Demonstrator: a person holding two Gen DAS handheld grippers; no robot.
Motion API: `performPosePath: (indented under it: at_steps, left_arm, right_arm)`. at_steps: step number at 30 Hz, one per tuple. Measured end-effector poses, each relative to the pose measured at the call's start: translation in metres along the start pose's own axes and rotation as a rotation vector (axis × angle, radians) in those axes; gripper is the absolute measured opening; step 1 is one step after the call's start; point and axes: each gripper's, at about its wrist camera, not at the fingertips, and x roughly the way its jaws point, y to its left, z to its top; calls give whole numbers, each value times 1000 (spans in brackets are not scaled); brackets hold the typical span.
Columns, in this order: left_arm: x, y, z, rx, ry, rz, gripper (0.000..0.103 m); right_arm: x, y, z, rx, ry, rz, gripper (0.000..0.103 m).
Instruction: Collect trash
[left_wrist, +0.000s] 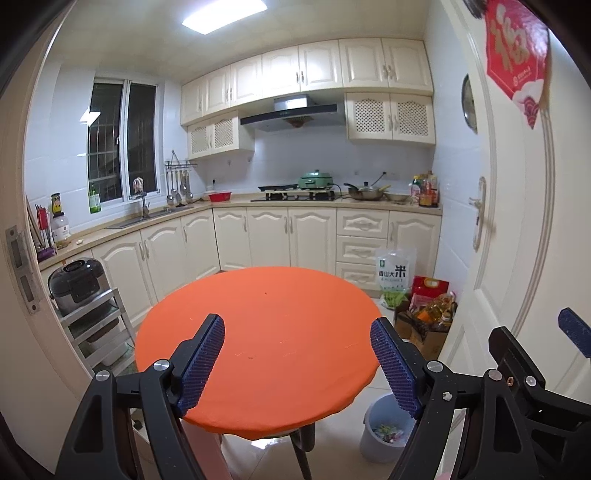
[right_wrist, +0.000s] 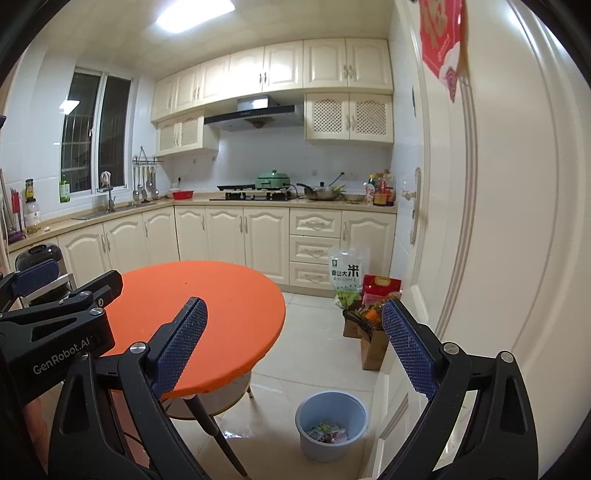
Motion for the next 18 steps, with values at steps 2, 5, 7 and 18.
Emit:
performPosePath:
  at_steps: [2, 5, 7, 18]
  left_arm:
    - [1, 1, -3, -3, -4, 16, 78]
    - [10, 6, 4, -8, -6, 29, 78]
    - [11, 5, 2, -15, -6, 23, 78]
    - [38, 13, 36, -17, -9, 11, 78]
  right_arm:
    - [2, 2, 0, -2, 6, -2, 95]
    - [3, 7, 0, -13, 5, 2, 95]
    - [3, 8, 1, -11, 6, 6, 95]
    - [5, 2, 9, -5, 13, 10, 95]
